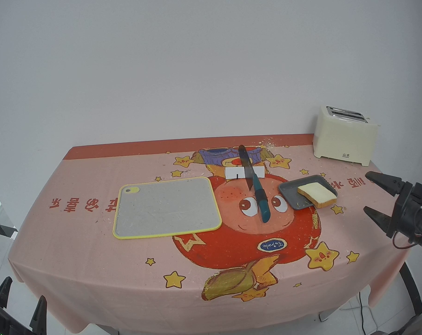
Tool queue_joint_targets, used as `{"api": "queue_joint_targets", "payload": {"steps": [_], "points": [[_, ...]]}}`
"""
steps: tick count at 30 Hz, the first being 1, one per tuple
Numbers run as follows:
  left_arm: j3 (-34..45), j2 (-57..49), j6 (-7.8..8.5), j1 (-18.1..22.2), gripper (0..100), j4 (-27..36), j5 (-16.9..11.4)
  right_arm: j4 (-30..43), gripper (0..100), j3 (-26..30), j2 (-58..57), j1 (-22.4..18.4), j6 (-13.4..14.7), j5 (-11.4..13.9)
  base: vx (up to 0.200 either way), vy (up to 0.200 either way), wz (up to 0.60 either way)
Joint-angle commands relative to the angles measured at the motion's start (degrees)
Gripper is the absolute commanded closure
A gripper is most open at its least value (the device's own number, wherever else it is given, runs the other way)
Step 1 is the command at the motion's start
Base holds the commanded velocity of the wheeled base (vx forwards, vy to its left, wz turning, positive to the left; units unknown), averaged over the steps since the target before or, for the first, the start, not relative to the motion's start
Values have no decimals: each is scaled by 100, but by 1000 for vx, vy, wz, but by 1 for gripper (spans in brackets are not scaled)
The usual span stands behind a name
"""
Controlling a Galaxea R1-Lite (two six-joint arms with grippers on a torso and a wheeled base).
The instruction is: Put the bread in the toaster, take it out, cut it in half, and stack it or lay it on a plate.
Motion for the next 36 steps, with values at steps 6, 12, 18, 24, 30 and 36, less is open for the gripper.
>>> {"api": "queue_joint_targets", "payload": {"steps": [6, 12, 18, 24, 30, 36], "points": [[101, -3, 2, 0, 0, -1, 1, -1114, 0, -37, 1949, 15, 683, 100, 0, 0, 0], [101, -3, 2, 0, 0, -1, 1, -1228, 0, -257, 2441, 6, 753, 82, 0, 0, 0], [101, -3, 2, 0, 0, -1, 1, -1228, 0, -547, 2661, -64, 999, 82, 0, 0, 0], [101, -3, 2, 0, 0, -1, 1, -1228, 0, -775, 2687, -90, 1158, 65, 0, 0, 0], [101, -3, 2, 0, 0, -1, 1, -1228, 0, -1004, 2986, -90, 1175, 47, 0, 0, 0], [101, -3, 2, 0, 0, -1, 1, -1228, 0, -1171, 3224, -90, 1175, 38, 0, 0, 0]]}}
